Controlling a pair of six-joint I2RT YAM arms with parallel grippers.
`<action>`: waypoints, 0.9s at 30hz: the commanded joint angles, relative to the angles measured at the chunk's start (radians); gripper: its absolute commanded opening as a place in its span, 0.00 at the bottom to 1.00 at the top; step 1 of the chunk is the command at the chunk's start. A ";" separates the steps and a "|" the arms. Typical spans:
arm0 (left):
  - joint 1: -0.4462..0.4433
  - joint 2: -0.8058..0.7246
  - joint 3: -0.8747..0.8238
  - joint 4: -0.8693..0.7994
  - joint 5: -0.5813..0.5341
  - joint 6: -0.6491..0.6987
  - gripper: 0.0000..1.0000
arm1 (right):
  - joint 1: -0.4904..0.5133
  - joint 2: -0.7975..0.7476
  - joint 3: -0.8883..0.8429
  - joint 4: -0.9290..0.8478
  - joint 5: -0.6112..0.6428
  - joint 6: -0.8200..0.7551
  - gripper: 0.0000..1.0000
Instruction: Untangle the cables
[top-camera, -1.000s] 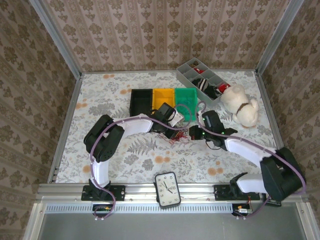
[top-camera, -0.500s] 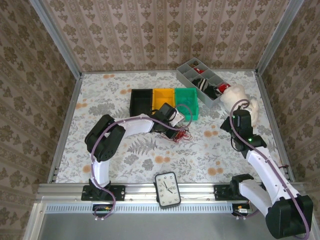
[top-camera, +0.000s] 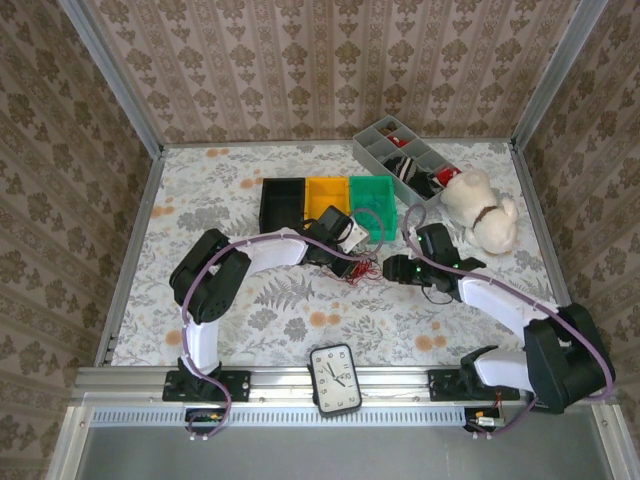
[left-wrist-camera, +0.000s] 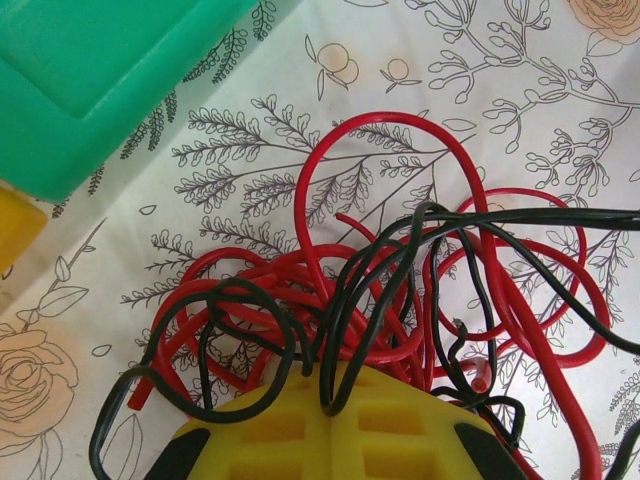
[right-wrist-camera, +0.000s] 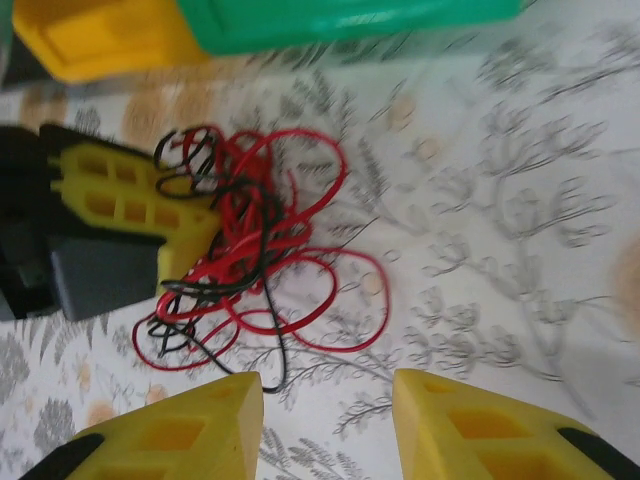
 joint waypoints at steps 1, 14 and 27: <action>0.007 0.009 -0.027 -0.069 -0.040 0.013 0.00 | 0.008 0.039 0.003 0.062 -0.064 -0.015 0.38; 0.005 0.009 -0.025 -0.070 -0.039 0.012 0.00 | 0.029 0.183 0.058 0.121 -0.072 -0.012 0.37; 0.006 0.012 -0.025 -0.081 -0.057 0.005 0.23 | 0.044 0.173 0.080 0.040 0.232 -0.002 0.00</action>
